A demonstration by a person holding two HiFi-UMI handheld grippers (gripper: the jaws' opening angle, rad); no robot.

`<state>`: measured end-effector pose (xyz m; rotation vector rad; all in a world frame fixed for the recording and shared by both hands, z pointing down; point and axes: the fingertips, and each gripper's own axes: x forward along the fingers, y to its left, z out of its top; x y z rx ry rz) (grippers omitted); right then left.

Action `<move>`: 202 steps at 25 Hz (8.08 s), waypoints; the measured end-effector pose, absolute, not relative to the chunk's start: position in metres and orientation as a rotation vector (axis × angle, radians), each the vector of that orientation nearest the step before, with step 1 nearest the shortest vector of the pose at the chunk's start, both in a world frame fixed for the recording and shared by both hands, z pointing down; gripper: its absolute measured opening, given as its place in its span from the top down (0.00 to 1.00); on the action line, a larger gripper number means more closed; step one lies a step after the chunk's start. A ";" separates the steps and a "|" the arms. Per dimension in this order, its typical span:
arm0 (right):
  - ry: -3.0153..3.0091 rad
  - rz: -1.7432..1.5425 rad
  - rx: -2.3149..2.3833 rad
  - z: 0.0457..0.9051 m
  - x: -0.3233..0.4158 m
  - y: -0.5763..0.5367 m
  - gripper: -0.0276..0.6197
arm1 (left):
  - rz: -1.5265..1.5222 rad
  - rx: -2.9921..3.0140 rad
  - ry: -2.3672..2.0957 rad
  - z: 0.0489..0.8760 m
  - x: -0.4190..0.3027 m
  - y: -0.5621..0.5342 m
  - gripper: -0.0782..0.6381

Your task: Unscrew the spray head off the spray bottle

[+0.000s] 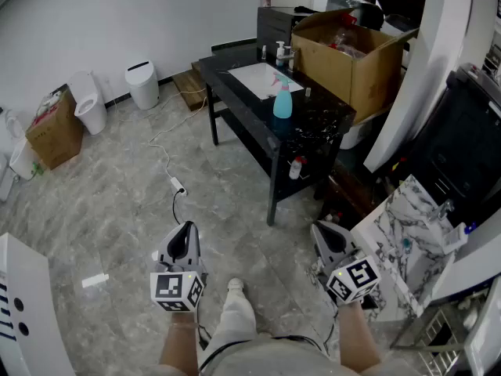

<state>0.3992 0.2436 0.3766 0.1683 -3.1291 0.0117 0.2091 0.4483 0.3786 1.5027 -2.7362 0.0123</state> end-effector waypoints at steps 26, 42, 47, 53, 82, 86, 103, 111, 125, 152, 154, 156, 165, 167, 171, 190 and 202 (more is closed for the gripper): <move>-3.070 0.108 0.383 0.405 0.190 0.125 0.95 | 0.017 1.622 -2.615 0.406 -0.030 0.314 0.87; -3.051 0.121 0.527 0.412 0.139 0.058 0.95 | -0.041 1.746 -2.502 0.423 -0.083 0.232 0.87; -3.061 0.099 0.549 0.406 0.108 0.016 0.95 | -0.054 1.826 -2.458 0.419 -0.102 0.181 0.87; -3.050 0.065 0.563 0.405 0.067 -0.032 0.95 | -0.050 1.930 -2.382 0.416 -0.122 0.115 0.87; -2.980 0.065 0.780 0.383 0.000 -0.146 0.73 | -0.061 2.539 -1.636 0.436 -0.072 -0.095 0.60; -2.945 0.097 0.874 0.381 -0.008 -0.149 0.68 | 0.117 2.624 -1.451 0.448 -0.057 -0.115 0.46; -2.707 -0.014 1.246 0.378 -0.034 -0.165 0.68 | 0.280 2.945 -1.061 0.444 -0.013 -0.164 0.33; -2.756 -0.019 1.164 0.378 -0.034 -0.158 0.75 | 0.291 2.989 -0.944 0.442 -0.002 -0.161 0.38; -2.902 -0.031 0.327 0.377 -0.036 -0.152 0.74 | 0.325 3.009 -0.888 0.444 -0.001 -0.156 0.39; -2.800 0.150 1.195 0.371 0.015 -0.161 0.60 | 0.322 2.912 -1.151 0.443 -0.015 -0.180 0.39; -2.788 0.144 1.207 0.372 0.021 -0.165 0.60 | 0.324 2.913 -1.148 0.443 -0.015 -0.180 0.39; -2.786 0.147 1.218 0.373 0.027 -0.171 0.61 | 0.325 2.914 -1.145 0.444 -0.015 -0.180 0.38; -2.807 0.183 1.282 0.374 0.030 -0.198 0.68 | 0.316 2.914 -1.141 0.443 -0.016 -0.179 0.39; -2.810 0.191 1.278 0.375 0.026 -0.203 0.69 | 0.314 2.913 -1.141 0.443 -0.016 -0.179 0.39; -2.807 0.203 1.267 0.379 0.017 -0.211 0.69 | 0.314 2.910 -1.143 0.443 -0.016 -0.180 0.39; -2.806 -0.086 1.201 0.363 -0.047 -0.172 0.53 | 0.294 2.881 -1.166 0.443 -0.017 -0.180 0.38; -2.808 -0.049 1.104 0.374 -0.049 -0.180 0.69 | 0.286 2.881 -1.155 0.444 -0.017 -0.180 0.38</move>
